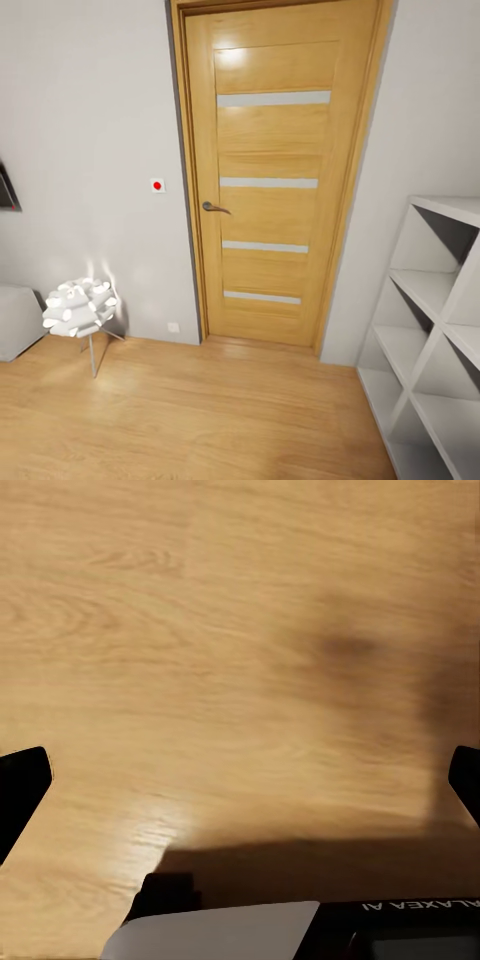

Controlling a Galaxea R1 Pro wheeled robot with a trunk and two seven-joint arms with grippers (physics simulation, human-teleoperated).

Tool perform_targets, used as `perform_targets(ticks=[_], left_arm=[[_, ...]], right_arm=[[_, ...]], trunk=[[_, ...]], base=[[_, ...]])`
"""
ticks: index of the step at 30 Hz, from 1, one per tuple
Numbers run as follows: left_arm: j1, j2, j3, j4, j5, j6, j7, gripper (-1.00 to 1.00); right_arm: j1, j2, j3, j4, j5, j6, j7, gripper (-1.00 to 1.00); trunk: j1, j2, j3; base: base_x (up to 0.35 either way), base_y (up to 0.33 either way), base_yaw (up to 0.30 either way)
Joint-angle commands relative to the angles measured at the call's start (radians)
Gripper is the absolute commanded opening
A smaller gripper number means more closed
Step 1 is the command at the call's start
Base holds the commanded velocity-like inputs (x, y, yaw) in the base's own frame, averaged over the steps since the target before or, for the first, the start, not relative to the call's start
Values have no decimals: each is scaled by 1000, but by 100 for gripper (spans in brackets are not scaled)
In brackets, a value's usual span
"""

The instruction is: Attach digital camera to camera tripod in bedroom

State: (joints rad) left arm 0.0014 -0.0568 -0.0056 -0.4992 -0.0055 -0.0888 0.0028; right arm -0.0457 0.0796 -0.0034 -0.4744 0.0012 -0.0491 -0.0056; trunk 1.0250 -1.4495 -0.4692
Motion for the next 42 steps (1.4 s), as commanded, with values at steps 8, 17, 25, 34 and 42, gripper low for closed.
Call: perform_targets(ticks=[8,17,25,34,42], left_arm=[[0,-1,-1,-1,-2,-2,0,100],[0,-1,-2,-1,-1,-2,0,100],[0,-2,-2,-1,-1,-1,0,100],[0,-3,-2,-1,-1,-1,0,100],[0,-2,-2,-1,-1,0,0,100]], right_arm=[[0,0,1,1,3,-3,-1,100],[0,0,2,2,4,-3,-1,100],[0,0,2,2,3,-3,-1,100],[0,0,2,2,4,-3,-1,100],[0,0,2,2,5,-3,-1,100]], trunk=[[0,0,-1],[0,0,-1],[0,0,-1],[0,0,-1],[0,0,-1]], base=[[2,0,284],[17,0,285],[247,-37,285],[300,-135,285],[266,-197,285]])
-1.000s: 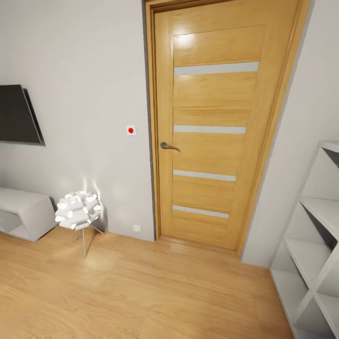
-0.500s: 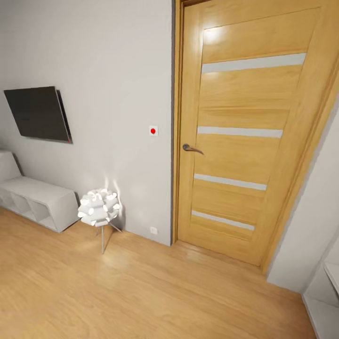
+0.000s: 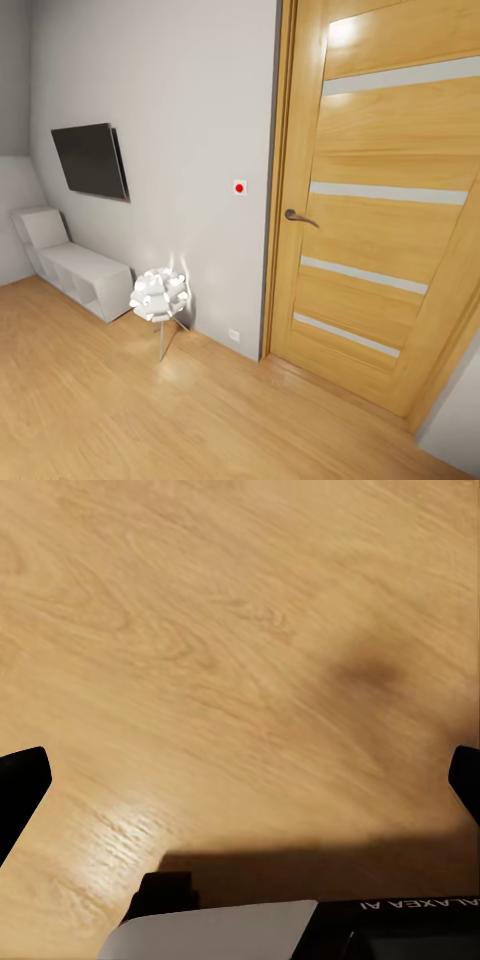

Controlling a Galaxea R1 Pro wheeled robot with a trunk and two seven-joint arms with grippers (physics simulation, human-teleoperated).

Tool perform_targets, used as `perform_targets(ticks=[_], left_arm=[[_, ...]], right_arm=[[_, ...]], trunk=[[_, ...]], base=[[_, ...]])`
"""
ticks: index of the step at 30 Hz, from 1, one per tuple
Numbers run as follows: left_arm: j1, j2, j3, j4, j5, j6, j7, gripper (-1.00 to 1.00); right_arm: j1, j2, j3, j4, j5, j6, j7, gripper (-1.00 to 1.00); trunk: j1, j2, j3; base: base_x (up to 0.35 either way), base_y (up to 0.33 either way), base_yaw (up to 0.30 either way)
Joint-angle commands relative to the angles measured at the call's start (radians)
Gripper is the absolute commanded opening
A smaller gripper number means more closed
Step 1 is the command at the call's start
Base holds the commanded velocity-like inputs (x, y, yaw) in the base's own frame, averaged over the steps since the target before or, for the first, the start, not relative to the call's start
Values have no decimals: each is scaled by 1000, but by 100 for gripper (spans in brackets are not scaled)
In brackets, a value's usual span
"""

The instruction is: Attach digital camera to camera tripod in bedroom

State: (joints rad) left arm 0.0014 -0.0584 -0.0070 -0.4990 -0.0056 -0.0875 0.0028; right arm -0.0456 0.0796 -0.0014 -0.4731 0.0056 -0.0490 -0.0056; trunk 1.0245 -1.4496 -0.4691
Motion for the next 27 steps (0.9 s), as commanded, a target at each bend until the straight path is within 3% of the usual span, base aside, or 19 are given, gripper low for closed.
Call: perform_targets(ticks=[1,27], left_arm=[[0,0,-1,-1,-1,-2,0,100],[0,0,0,-1,-1,-1,1,100]], right_arm=[[0,0,0,1,1,-3,-1,100],[0,0,0,1,1,-3,-1,100]], trunk=[[0,0,-1],[0,0,-1]], base=[[239,-188,285],[51,-23,285]])
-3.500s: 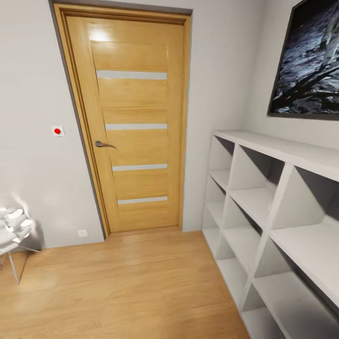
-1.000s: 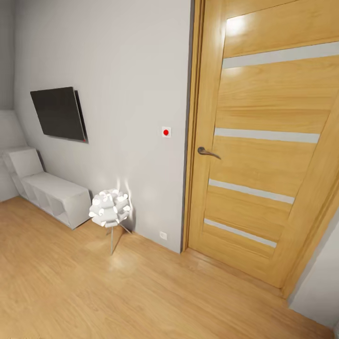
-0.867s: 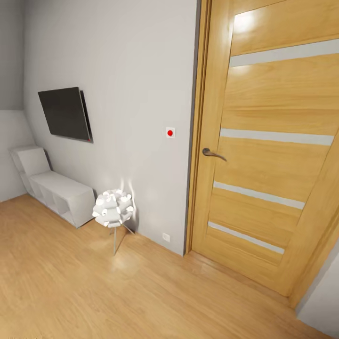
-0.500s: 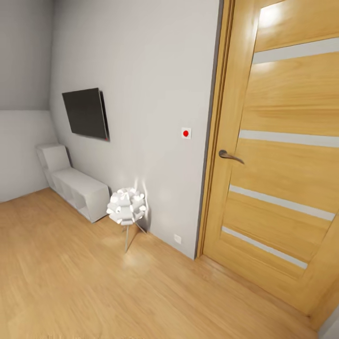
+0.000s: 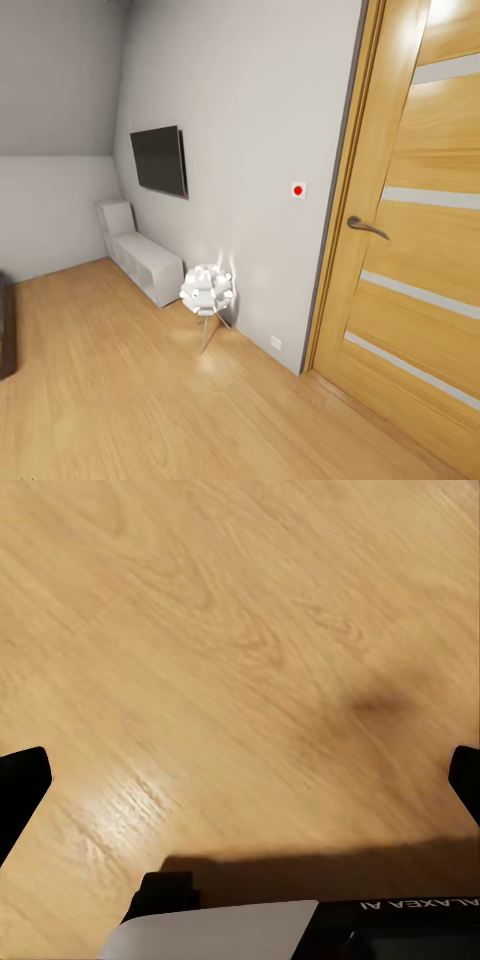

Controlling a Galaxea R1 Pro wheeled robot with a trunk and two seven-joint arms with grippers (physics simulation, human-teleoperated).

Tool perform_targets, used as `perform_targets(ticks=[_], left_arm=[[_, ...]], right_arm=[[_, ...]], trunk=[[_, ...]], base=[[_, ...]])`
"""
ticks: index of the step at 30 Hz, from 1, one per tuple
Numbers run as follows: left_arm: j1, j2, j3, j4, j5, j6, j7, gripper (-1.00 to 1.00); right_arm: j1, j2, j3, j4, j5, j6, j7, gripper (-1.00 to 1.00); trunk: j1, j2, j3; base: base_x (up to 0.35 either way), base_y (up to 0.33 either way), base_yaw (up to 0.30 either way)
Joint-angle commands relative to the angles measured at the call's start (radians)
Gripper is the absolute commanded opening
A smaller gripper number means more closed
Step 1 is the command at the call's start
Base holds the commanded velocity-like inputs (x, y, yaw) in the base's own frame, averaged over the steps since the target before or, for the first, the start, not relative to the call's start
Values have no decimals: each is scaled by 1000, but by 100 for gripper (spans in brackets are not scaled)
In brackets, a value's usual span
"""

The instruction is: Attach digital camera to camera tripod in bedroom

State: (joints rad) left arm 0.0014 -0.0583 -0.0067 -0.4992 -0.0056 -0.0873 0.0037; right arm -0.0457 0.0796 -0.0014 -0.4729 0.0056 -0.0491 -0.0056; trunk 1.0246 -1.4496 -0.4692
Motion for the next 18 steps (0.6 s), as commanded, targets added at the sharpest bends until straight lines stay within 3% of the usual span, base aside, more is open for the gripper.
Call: perform_targets(ticks=[1,18], left_arm=[[0,0,-1,-1,-1,-2,1,100],[0,-1,-1,-1,-1,-2,1,100]], right_arm=[[0,0,0,0,1,-3,-1,100],[0,0,0,0,1,-3,-1,100]], trunk=[[0,0,-1],[0,0,-1]], base=[[232,-37,285],[290,-126,285]])
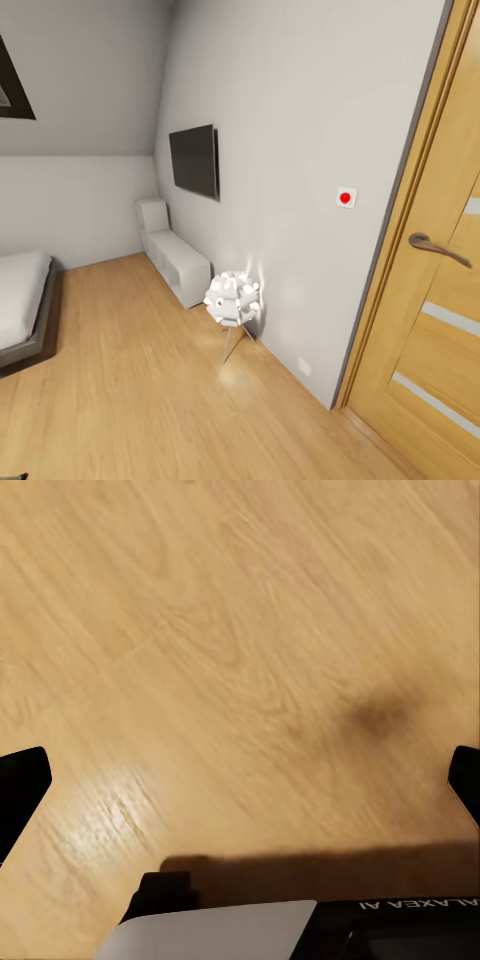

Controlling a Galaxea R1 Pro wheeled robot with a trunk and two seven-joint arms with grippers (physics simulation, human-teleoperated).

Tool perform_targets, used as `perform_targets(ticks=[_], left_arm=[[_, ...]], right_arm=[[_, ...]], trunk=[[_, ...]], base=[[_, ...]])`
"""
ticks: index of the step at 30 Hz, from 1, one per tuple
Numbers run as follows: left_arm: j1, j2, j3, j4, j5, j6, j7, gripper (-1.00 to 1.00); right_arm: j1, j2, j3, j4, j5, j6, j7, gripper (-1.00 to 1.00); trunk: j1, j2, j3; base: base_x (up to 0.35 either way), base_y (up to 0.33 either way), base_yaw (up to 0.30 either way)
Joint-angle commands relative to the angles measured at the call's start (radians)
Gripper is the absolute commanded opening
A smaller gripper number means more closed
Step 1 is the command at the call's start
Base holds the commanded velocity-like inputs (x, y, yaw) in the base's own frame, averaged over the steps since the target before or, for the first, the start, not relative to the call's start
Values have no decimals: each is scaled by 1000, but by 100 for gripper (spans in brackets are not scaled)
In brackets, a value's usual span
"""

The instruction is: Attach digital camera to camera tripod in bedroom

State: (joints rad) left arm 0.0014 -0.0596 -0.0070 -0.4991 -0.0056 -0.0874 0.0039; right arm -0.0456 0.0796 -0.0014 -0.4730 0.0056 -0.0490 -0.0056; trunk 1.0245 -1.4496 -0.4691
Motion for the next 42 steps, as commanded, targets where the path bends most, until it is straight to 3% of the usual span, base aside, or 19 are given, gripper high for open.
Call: perform_targets(ticks=[1,8,34,42], left_arm=[[0,0,-1,-1,-1,-2,0,100],[0,0,-1,-1,-1,-2,-1,100],[0,0,-1,-1,-2,-2,-1,100],[0,0,-1,-1,-2,-2,-1,100]], right_arm=[[0,0,0,1,1,-3,-1,100],[0,0,0,2,1,-3,-1,100],[0,0,0,1,1,-3,-1,100],[0,0,0,1,1,-3,-1,100]], trunk=[[1,0,-1],[1,0,-1],[1,0,-1],[1,0,-1]], base=[[285,-181,285],[240,-165,285],[10,-7,285],[163,-119,285]])
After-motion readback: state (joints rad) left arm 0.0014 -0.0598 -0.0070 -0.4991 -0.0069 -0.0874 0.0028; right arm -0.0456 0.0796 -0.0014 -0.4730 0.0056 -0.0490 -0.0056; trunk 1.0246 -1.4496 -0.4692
